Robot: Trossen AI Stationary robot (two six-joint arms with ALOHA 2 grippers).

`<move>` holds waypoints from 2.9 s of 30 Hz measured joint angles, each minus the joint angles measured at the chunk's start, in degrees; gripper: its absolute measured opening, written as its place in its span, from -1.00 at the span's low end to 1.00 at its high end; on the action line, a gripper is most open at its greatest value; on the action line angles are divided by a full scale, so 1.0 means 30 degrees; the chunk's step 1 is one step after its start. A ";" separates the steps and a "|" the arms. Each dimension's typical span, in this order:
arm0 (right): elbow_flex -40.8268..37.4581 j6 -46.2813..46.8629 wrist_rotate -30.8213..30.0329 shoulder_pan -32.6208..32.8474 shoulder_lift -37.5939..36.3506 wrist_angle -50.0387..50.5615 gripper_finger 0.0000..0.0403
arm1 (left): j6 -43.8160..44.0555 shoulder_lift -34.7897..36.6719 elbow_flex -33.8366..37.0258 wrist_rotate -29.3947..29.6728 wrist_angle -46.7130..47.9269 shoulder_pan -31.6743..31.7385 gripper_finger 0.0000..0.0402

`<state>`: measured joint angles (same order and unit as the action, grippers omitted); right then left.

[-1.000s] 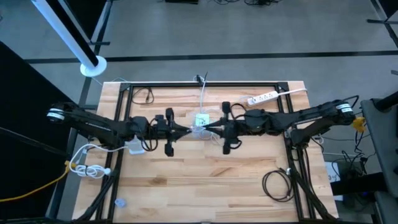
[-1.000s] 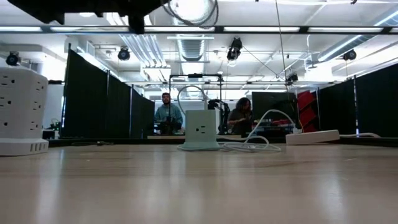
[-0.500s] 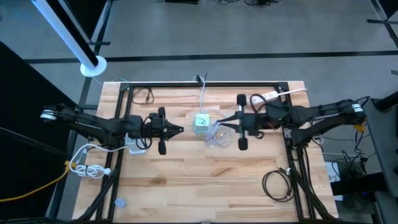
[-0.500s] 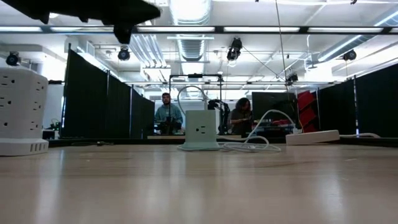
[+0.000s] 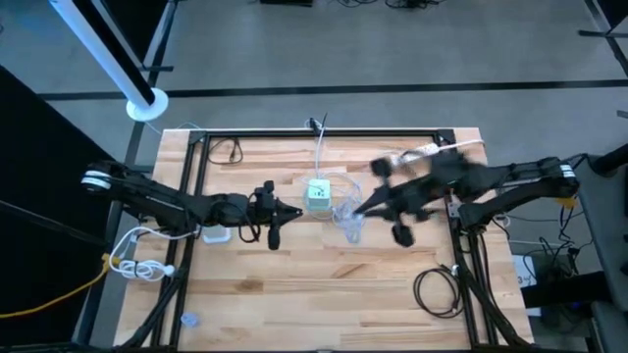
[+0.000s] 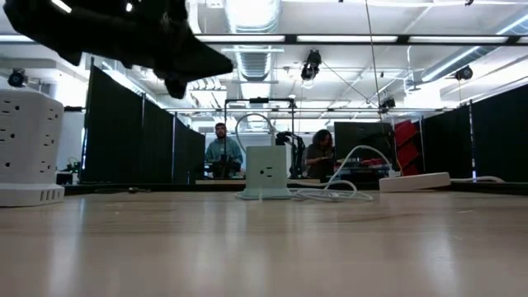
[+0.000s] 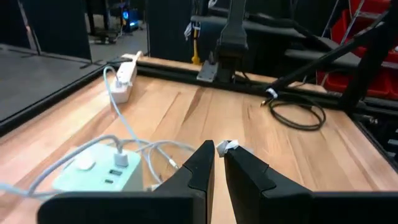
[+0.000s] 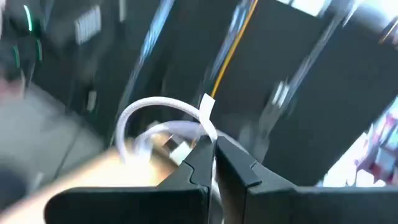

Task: Insert USB
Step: Insert the white charger cable into the middle left white outlet extension

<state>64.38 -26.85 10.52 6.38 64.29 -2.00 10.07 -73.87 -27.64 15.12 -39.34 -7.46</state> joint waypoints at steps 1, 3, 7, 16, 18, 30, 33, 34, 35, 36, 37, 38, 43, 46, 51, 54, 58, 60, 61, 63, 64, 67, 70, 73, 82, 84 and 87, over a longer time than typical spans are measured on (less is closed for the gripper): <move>0.0090 -0.0009 -0.0149 -0.0040 0.0051 0.0626 -1.00 | 0.0035 -0.0340 0.0003 -0.0001 -0.0517 0.0000 -0.88; 0.0304 -0.0060 -0.0405 -0.0092 0.0064 0.0855 -1.00 | -0.0035 -0.1014 -0.0023 -0.0024 -0.1900 0.0000 -0.88; 0.0329 -0.0018 -0.0342 -0.0042 0.0203 0.0874 -1.00 | -0.1229 -0.2310 -0.0180 -0.0066 -0.6492 -0.0004 -0.88; 0.0110 -0.0394 -0.0507 -0.0100 0.0625 0.2510 -1.00 | -0.1655 -0.3764 -0.2580 -0.2579 -1.0032 -0.0046 -0.87; 0.0082 -0.0693 -0.0501 -0.0121 0.0894 0.2876 -1.00 | -0.1688 -0.4309 -0.3694 -0.3549 -0.9774 -0.0154 -0.84; 0.0015 -0.1569 -0.1589 -0.0133 0.1461 0.4219 -1.00 | -0.2286 -0.6221 -0.7647 -0.3802 -0.4828 -0.0313 -0.37; 0.0008 -0.1631 -0.2030 -0.0136 0.1479 0.4715 -1.00 | -0.2233 -0.6368 -0.8029 -0.3784 -0.4116 -0.0342 -0.23; -0.0006 -0.1631 -0.2036 -0.0136 0.1487 0.4846 -1.00 | -0.2188 -0.6328 -0.8022 -0.3784 -0.3930 -0.0347 -0.19; -0.0007 -0.1643 -0.2065 -0.0136 0.1487 0.4900 -1.00 | -0.2187 -0.6304 -0.8022 -0.3780 -0.3861 -0.0384 -0.15; -0.0007 -0.1660 -0.2081 -0.0136 0.1487 0.4936 -1.00 | -0.2194 -0.6257 -0.8022 -0.3762 -0.3844 -0.0407 -0.12; -0.0007 -0.1693 -0.2081 -0.0136 0.1483 0.5000 -1.00 | -0.2200 -0.6207 -0.8022 -0.3726 -0.3864 -0.0430 -0.09; -0.0007 -0.1686 -0.2081 -0.0136 0.1480 0.5025 -1.00 | -0.2298 -0.6122 -0.8017 -0.3725 -0.3866 -0.0448 -0.07; -0.0007 -0.1566 -0.2088 -0.0136 0.1480 0.5057 -1.00 | -0.2855 -0.5959 -0.8015 -0.3704 -0.4028 -0.0457 0.01; -0.0007 -0.1567 -0.2089 -0.0136 0.1485 0.5164 -1.00 | -0.3530 -0.5795 -0.8015 -0.2787 -0.4047 -0.0459 0.02; -0.0010 -0.1355 -0.2070 -0.0136 0.1494 0.5577 -1.00 | -0.4796 -0.5081 -0.8015 -0.1714 -0.4010 -0.0459 -0.01; -0.0021 -0.1055 -0.2045 -0.0128 0.1501 0.6243 -1.00 | -0.5318 -0.4285 -0.8000 -0.1587 -0.3638 -0.0452 -0.03; -0.0030 -0.1121 -0.1965 0.0197 0.1501 0.6687 -1.00 | -0.5123 -0.3376 -0.7991 0.1263 -0.0629 -0.0509 -0.05; -0.0036 -0.1175 -0.1921 0.0412 0.1501 0.6847 -1.00 | -0.4984 -0.2955 -0.7985 0.2840 0.1014 -0.0542 -0.06; -0.0039 -0.1202 -0.1899 0.0519 0.1501 0.6928 -1.00 | -0.4914 -0.2745 -0.7982 0.3628 0.1836 -0.0558 -0.06; -0.0043 -0.1347 -0.1870 0.0732 0.1501 0.7014 -1.00 | -0.4584 -0.2431 -0.7956 0.4867 0.3278 -0.0583 -0.07; -0.0043 -0.1490 -0.1870 0.0825 0.1498 0.6970 -1.00 | -0.4089 -0.2431 -0.7882 0.4851 0.3754 -0.0583 -0.08; -0.0043 -0.2234 -0.1971 0.0991 0.1479 0.6275 -1.00 | -0.2146 -0.2870 -0.7696 0.4182 0.5435 -0.0603 -0.11; -0.0051 -0.3247 -0.2038 0.1045 0.1395 0.5001 -1.00 | 0.0017 -0.3931 -0.7150 0.2416 0.6396 -0.0683 -0.14; -0.0051 -0.4458 -0.2066 0.1037 0.1356 0.3317 -1.00 | 0.1834 -0.5363 -0.6633 0.1538 0.6313 -0.0924 -0.18; -0.0598 -0.5992 -0.1930 0.1037 0.1356 -0.1710 -1.00 | 0.7288 -0.7981 -0.6518 0.1273 1.0771 -0.1778 -0.32; -0.0859 -0.5910 -0.1625 0.1037 0.1356 -0.2087 -1.00 | 0.8255 -0.7289 -0.6611 0.1624 1.3256 -0.2024 -0.36; -0.0967 -0.5452 -0.0755 0.1018 0.1356 -0.2166 -1.00 | 0.8660 -0.5314 -0.6777 0.4506 1.5524 -0.3038 -0.42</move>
<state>61.48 -43.21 8.25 9.44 68.36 -8.50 36.05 -89.82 -47.97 28.64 7.23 -16.58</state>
